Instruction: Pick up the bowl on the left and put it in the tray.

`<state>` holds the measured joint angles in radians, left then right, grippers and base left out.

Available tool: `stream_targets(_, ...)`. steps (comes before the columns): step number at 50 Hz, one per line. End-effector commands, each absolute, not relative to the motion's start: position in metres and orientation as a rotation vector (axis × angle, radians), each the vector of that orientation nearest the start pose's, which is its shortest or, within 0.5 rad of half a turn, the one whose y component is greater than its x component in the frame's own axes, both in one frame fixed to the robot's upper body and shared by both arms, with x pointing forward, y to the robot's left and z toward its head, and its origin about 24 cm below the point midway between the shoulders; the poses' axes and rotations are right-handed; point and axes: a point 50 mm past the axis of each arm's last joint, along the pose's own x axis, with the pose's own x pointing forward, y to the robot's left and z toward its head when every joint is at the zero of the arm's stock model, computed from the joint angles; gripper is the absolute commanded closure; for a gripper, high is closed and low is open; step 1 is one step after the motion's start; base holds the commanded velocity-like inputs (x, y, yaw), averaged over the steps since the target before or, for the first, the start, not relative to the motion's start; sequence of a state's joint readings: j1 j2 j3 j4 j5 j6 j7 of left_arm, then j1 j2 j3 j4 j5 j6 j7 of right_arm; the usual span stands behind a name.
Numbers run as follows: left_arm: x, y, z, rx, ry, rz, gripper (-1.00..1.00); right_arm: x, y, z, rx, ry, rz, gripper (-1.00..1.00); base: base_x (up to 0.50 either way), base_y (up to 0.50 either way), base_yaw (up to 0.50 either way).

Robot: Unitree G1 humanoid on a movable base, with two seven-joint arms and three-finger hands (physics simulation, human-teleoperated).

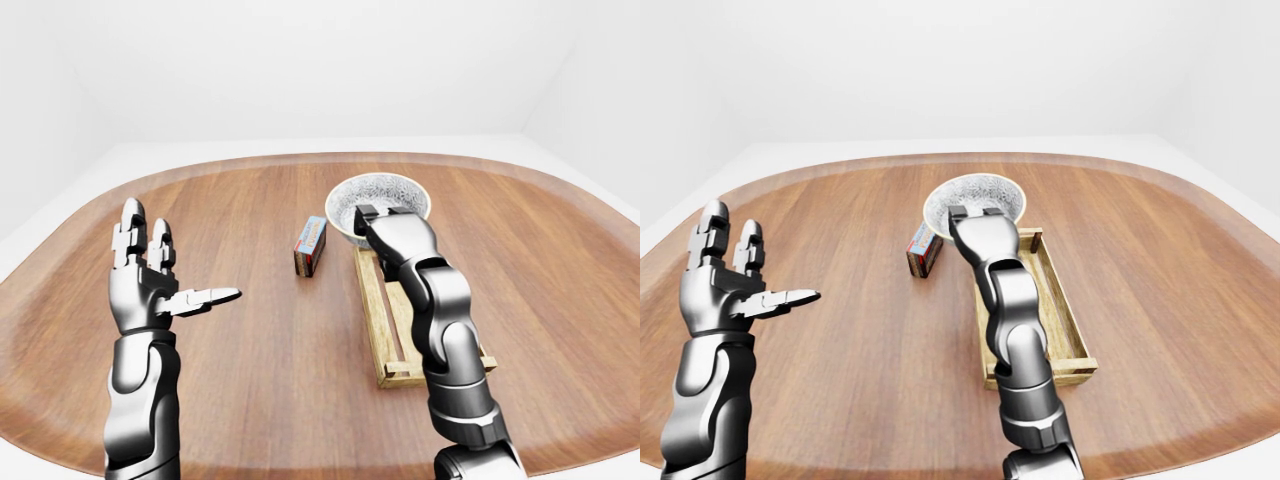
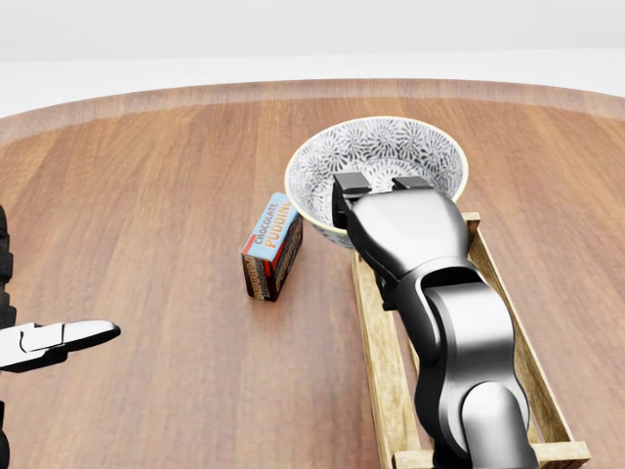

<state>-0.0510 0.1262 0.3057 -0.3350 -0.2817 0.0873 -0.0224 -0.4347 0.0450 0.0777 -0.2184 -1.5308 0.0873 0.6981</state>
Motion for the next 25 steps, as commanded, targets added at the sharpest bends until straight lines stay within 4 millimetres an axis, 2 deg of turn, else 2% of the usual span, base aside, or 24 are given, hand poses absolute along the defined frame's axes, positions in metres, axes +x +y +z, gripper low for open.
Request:
stream_targets(1,0.243,0.229,0.133,-0.113,-0.345,0.184,-1.00,0.298,-0.115,0.175,-1.473,-0.062,0.151,1.00,0.00,0.00,0.00)
stream_targets(5,0.243,0.229,0.132,-0.112,-0.340,0.183,-1.00,0.298,-0.121,0.172,-1.445,-0.055,0.168,1.00,0.00,0.00,0.00)
stream_targets(13,0.243,0.229,0.132,-0.111,-0.344,0.183,-1.00,0.303,-0.132,0.151,-1.403,0.015,0.240,1.00,0.00,0.00,0.00)
stream_targets(25,0.242,0.227,0.132,-0.110,-0.342,0.181,-1.00,0.299,-0.139,0.146,-1.377,0.026,0.255,1.00,0.00,0.00,0.00)
